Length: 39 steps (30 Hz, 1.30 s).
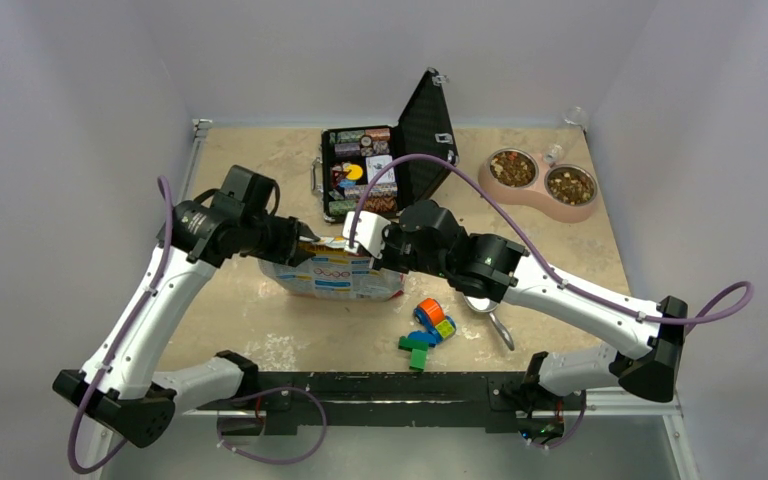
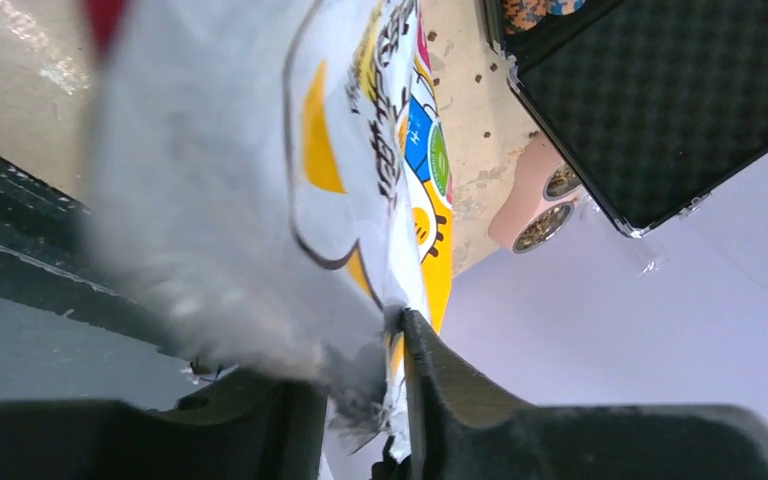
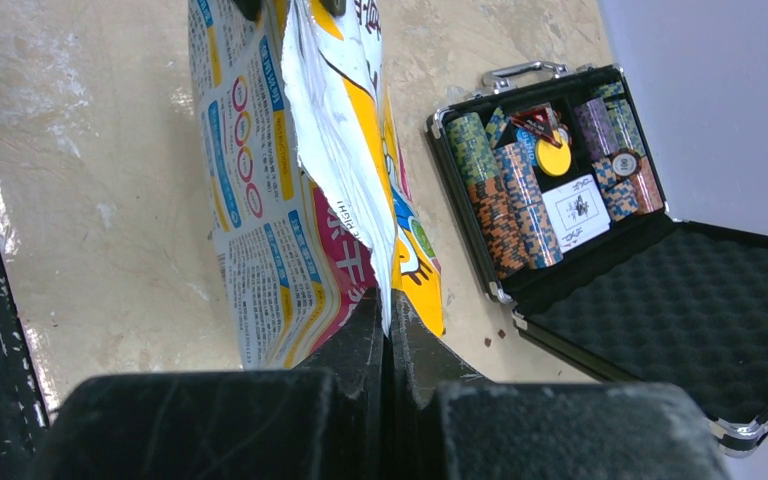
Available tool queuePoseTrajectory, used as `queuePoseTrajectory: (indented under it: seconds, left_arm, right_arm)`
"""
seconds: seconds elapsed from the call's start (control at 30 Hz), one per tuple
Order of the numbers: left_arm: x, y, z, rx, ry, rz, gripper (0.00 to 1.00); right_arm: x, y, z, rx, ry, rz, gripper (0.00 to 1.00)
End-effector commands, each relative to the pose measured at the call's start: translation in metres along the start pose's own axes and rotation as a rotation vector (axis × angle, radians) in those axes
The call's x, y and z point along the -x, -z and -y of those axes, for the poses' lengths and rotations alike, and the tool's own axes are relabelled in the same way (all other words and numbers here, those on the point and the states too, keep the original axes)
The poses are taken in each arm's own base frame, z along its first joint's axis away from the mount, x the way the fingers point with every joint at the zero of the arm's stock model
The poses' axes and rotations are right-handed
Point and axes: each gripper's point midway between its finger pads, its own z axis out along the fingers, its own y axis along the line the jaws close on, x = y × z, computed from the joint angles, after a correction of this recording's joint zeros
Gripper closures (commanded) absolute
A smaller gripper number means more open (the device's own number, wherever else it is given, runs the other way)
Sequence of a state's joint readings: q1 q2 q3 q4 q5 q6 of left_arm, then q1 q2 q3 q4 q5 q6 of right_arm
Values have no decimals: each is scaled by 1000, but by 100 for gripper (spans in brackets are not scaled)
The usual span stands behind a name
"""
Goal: Serve the pet food
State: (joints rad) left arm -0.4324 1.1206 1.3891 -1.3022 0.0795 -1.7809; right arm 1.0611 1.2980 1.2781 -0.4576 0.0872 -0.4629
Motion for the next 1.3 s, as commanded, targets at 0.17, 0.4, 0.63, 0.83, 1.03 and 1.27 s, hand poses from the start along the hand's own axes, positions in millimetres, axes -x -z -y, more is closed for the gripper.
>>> queuePoseTrajectory:
  seconds: [0.17, 0.4, 0.63, 0.83, 1.03, 1.27]
  left_arm:
    - [-10, -9, 34, -97, 7, -23, 100]
    - [-10, 3, 32, -84, 40, -21, 100]
    - [-45, -3, 39, -89, 38, -136, 52]
    - [-59, -4, 51, -128, 5, -152, 100]
    - [-36, 10, 40, -70, -5, -22, 100]
    - [-68, -1, 43, -111, 5, -175, 67]
  right_arm:
    - [6, 17, 25, -94, -18, -12, 100]
    - [8, 18, 24, -87, -37, -6, 100]
    - [10, 17, 24, -83, -42, -5, 100]
    - [11, 18, 25, -89, -45, -9, 100]
    - [8, 20, 27, -107, -53, -13, 100]
    - [11, 21, 27, -100, -64, -7, 100]
